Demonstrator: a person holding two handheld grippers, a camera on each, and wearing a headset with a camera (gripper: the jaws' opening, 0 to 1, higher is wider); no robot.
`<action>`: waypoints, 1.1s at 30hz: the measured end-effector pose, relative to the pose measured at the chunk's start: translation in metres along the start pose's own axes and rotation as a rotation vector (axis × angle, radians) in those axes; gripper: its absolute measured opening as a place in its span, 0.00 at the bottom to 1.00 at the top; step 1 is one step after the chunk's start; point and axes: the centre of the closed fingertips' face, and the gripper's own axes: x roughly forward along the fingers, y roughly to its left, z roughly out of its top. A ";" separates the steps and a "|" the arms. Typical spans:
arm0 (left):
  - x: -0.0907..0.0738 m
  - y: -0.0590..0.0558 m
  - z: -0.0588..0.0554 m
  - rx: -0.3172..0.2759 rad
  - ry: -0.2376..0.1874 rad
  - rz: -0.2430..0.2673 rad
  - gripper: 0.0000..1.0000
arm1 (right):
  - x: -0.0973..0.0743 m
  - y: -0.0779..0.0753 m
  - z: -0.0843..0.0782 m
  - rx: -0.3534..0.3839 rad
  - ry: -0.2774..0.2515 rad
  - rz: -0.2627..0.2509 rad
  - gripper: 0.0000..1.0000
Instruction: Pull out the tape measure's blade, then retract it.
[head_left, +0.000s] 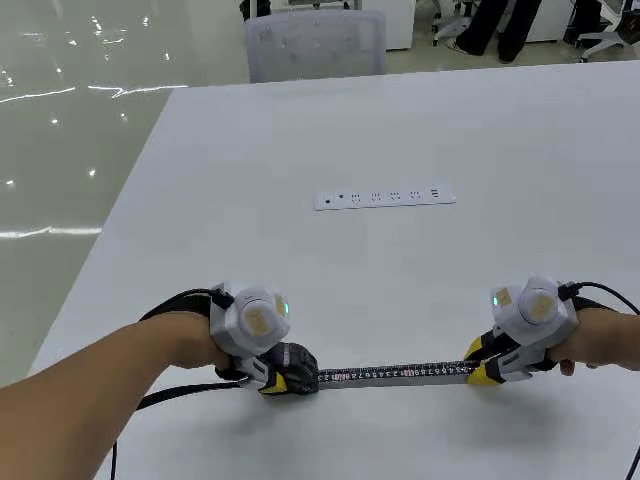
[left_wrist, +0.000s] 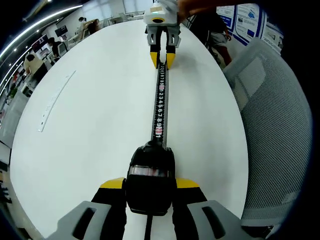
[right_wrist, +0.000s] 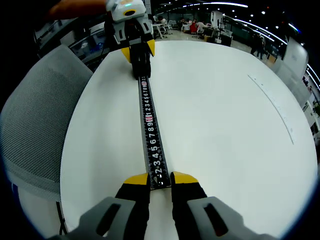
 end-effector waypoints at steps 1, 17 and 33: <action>0.000 0.000 0.000 -0.009 -0.004 0.005 0.32 | 0.000 0.000 0.000 -0.007 0.004 0.000 0.15; -0.003 -0.005 -0.028 -0.265 -0.021 0.051 0.56 | -0.007 -0.005 -0.006 0.026 0.012 -0.130 0.29; -0.030 0.001 -0.038 -0.637 -0.314 0.221 0.90 | -0.034 0.007 -0.012 0.337 -0.165 -0.321 0.49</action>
